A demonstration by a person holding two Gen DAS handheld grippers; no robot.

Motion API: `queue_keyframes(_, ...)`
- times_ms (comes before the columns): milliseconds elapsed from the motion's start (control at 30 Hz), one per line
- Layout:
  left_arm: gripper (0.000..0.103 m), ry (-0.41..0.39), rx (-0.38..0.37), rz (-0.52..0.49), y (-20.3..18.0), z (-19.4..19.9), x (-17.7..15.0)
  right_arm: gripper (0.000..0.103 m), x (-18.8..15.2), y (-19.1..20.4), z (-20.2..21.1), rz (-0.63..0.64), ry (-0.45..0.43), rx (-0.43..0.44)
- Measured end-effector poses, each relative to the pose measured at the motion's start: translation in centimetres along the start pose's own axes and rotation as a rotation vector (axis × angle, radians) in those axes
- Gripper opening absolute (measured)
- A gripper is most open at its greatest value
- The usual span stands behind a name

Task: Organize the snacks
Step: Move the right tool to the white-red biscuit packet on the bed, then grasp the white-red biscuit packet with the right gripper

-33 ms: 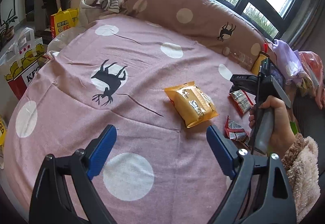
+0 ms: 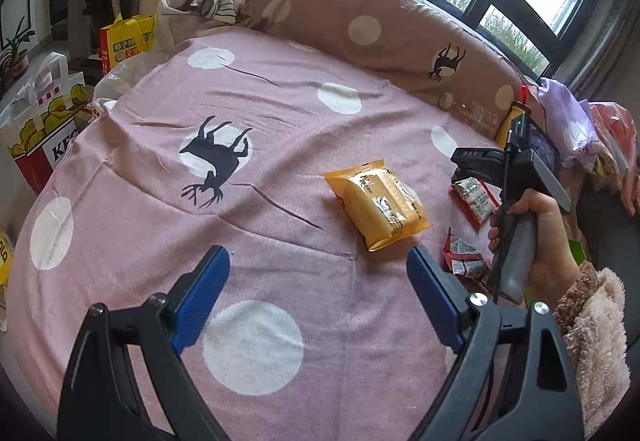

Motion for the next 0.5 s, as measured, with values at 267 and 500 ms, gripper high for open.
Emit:
queue_keyframes(267,0.09,0.007,0.001,0.0,-0.1,-0.1,-0.2,0.068,-2.0,-0.5,1.8,0.097,-0.031,0.108)
queue_keyframes(500,0.09,0.012,0.002,-0.017,-0.7,0.0,-0.6,0.068,-4.8,-3.3,5.1,0.097,-0.042,0.233)
Point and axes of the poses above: each gripper's, at about its wrist camera, not at the fingertips, and z roughly against the way its jaws point, y to its left, x to its top, the point moved 10 cm from there along -z, roughly the way its jaws point, and after that the axes turned 12 degrees about -x, right-handed, at the moved point
